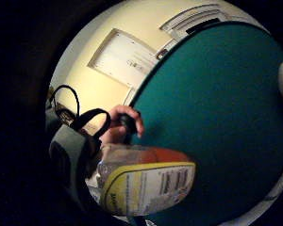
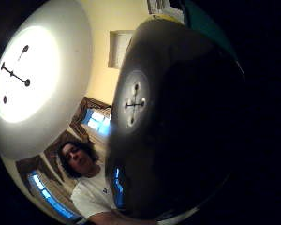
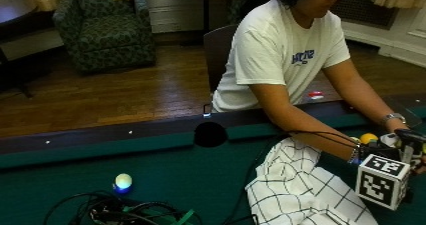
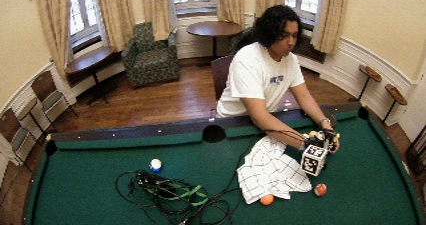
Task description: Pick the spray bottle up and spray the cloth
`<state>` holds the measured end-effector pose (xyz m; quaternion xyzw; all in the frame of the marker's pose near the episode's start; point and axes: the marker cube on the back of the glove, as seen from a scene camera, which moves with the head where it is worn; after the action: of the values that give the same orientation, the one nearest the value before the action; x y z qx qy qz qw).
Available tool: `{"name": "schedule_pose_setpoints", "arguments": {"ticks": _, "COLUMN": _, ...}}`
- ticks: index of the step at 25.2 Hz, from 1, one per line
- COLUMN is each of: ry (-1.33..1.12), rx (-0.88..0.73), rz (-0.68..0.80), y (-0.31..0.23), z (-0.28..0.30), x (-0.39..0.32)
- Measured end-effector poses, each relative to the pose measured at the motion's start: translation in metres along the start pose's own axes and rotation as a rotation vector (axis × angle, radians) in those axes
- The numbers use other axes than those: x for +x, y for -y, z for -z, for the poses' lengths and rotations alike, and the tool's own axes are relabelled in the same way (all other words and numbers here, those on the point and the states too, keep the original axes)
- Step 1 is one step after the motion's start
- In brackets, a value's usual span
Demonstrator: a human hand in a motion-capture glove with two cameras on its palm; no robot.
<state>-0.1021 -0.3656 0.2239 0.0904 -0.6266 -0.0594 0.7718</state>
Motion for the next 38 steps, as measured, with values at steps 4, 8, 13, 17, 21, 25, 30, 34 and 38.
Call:
{"name": "schedule_pose_setpoints", "arguments": {"ticks": 4, "ry": 0.005, "rx": 0.008, "rz": 0.002, "y": 0.008, "z": -0.003, "x": 0.003}}
{"name": "schedule_pose_setpoints", "arguments": {"ticks": 8, "ry": 0.021, "rx": -0.001, "rz": -0.025, "y": 0.006, "z": -0.005, "x": 0.006}}
{"name": "schedule_pose_setpoints", "arguments": {"ticks": 13, "ry": 0.043, "rx": -0.018, "rz": -0.082, "y": -0.001, "z": -0.008, "x": 0.01}}
{"name": "schedule_pose_setpoints", "arguments": {"ticks": 17, "ry": -0.011, "rx": -0.045, "rz": -0.128, "y": -0.011, "z": -0.006, "x": 0.019}}
{"name": "schedule_pose_setpoints", "arguments": {"ticks": 21, "ry": -0.123, "rx": -0.068, "rz": -0.17, "y": -0.023, "z": 0.005, "x": 0.024}}
{"name": "schedule_pose_setpoints", "arguments": {"ticks": 25, "ry": -0.293, "rx": -0.116, "rz": -0.19, "y": -0.042, "z": 0.02, "x": 0.021}}
{"name": "schedule_pose_setpoints", "arguments": {"ticks": 30, "ry": -0.535, "rx": -0.178, "rz": -0.177, "y": -0.072, "z": 0.049, "x": 0.008}}
{"name": "schedule_pose_setpoints", "arguments": {"ticks": 34, "ry": -0.662, "rx": -0.161, "rz": -0.14, "y": -0.089, "z": 0.072, "x": 0.004}}
{"name": "schedule_pose_setpoints", "arguments": {"ticks": 38, "ry": -0.693, "rx": -0.168, "rz": -0.089, "y": -0.114, "z": 0.08, "x": -0.017}}
